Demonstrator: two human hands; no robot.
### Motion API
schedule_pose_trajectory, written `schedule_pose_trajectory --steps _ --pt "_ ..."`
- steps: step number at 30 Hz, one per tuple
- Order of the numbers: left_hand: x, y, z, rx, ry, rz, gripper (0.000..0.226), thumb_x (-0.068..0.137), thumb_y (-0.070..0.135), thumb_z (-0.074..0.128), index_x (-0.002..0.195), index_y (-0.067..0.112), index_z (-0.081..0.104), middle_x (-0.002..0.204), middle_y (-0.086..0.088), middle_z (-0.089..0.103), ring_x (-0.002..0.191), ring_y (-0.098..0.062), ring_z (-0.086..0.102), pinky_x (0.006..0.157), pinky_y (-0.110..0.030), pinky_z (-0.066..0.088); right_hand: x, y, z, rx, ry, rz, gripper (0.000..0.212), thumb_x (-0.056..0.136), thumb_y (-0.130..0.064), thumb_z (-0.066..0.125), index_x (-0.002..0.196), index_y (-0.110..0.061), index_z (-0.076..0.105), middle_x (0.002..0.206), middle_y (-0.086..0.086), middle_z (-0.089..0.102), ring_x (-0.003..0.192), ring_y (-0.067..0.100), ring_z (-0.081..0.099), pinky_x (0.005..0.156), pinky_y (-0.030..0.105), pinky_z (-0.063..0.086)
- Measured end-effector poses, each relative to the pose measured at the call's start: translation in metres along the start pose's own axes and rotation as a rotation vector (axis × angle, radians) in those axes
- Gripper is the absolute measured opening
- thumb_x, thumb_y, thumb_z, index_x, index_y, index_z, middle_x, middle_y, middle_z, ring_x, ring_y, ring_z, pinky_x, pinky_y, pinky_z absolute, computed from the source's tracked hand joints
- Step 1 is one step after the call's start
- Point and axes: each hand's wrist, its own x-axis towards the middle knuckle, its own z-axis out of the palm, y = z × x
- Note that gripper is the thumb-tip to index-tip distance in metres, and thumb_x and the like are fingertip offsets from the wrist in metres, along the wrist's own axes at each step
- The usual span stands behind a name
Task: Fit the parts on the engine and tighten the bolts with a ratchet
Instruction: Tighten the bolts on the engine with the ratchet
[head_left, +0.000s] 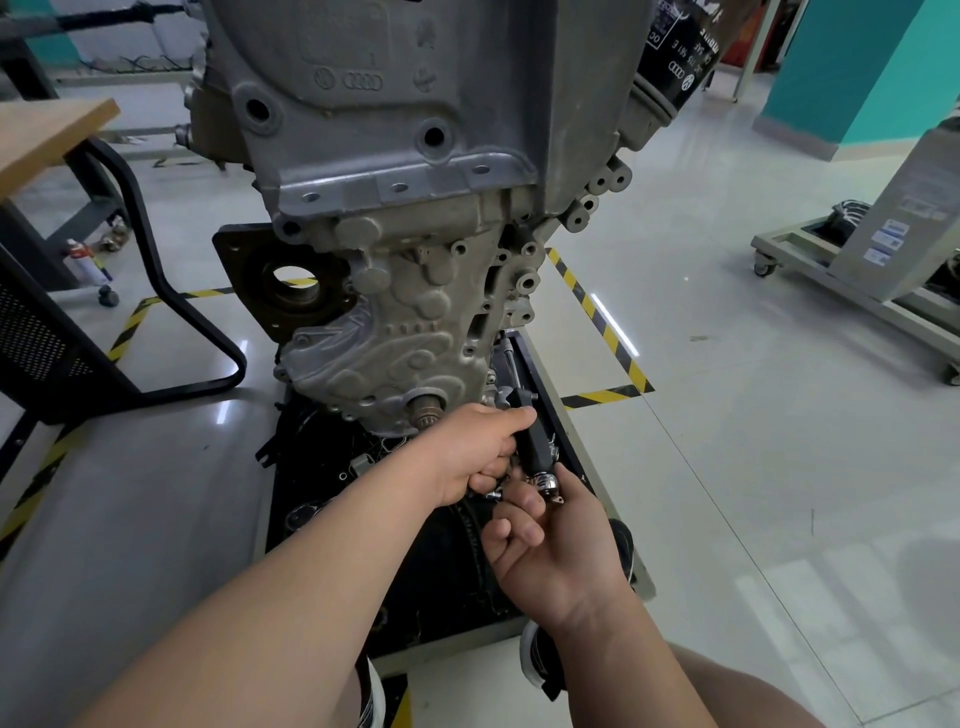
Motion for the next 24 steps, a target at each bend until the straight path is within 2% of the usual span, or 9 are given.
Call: schedule_pose_trajectory --steps 10,14,16,20,22,24 --pt "-0.001 -0.001 0.005 0.01 0.034 -0.007 0.023 0.099 0.028 0.053 0.082 0.014 0.054 0.049 0.006 0.027 0.035 -0.005 0.019 0.033 -0.013 0.015 0.009 0.002 -0.006 -0.373 0.123 -0.206 0.041 0.103 -0.044 0.034 0.083 -0.012 0.052 0.049 0.0 0.04 0.035 0.013 0.029 0.043 0.025 0.042" --pt "0.0 0.0 0.006 0.006 0.03 -0.017 0.018 0.099 0.029 0.052 0.092 0.013 0.053 0.048 0.007 0.027 0.035 -0.005 0.02 0.033 -0.013 0.015 0.012 0.001 -0.008 -0.515 0.204 -0.322 0.046 0.103 -0.043 0.036 0.073 -0.011 0.051 0.047 0.001 0.043 0.034 0.015 0.032 0.04 0.026 0.044" --pt "0.0 0.0 0.006 0.01 0.025 -0.018 0.018 0.099 0.031 0.053 0.094 0.013 0.053 0.047 0.007 0.027 0.035 -0.005 0.02 0.033 -0.013 0.016 0.013 0.0 -0.008 -0.556 0.247 -0.357 0.041 0.102 -0.042 0.04 0.075 -0.012 0.051 0.046 0.0 0.045 0.033 0.015 0.033 0.039 0.024 0.043" --pt "0.0 0.0 0.006 0.008 0.037 0.002 0.023 0.097 0.033 0.056 0.081 0.016 0.053 0.047 0.008 0.027 0.036 -0.006 0.02 0.033 -0.014 0.016 0.01 -0.002 -0.007 -0.587 0.229 -0.369 0.041 0.102 -0.041 0.039 0.078 -0.011 0.052 0.046 0.001 0.047 0.033 0.016 0.035 0.039 0.024 0.043" --pt "0.0 0.001 0.006 0.013 0.043 0.009 0.025 0.097 0.034 0.057 0.08 0.016 0.052 0.046 0.008 0.027 0.036 -0.006 0.02 0.033 -0.014 0.016 0.01 -0.002 -0.009 -0.732 0.252 -0.44 0.041 0.101 -0.042 0.038 0.08 -0.011 0.053 0.048 -0.001 0.05 0.036 0.016 0.042 0.041 0.025 0.045" --pt "0.0 0.0 0.006 0.024 0.055 0.012 0.025 0.096 0.036 0.058 0.081 0.016 0.052 0.046 0.009 0.028 0.035 -0.006 0.021 0.033 -0.015 0.017 0.007 -0.001 -0.011 -0.999 0.295 -0.6 0.028 0.1 -0.041 0.04 0.095 -0.016 0.053 0.061 -0.008 0.059 0.052 0.009 0.056 0.053 0.031 0.051"
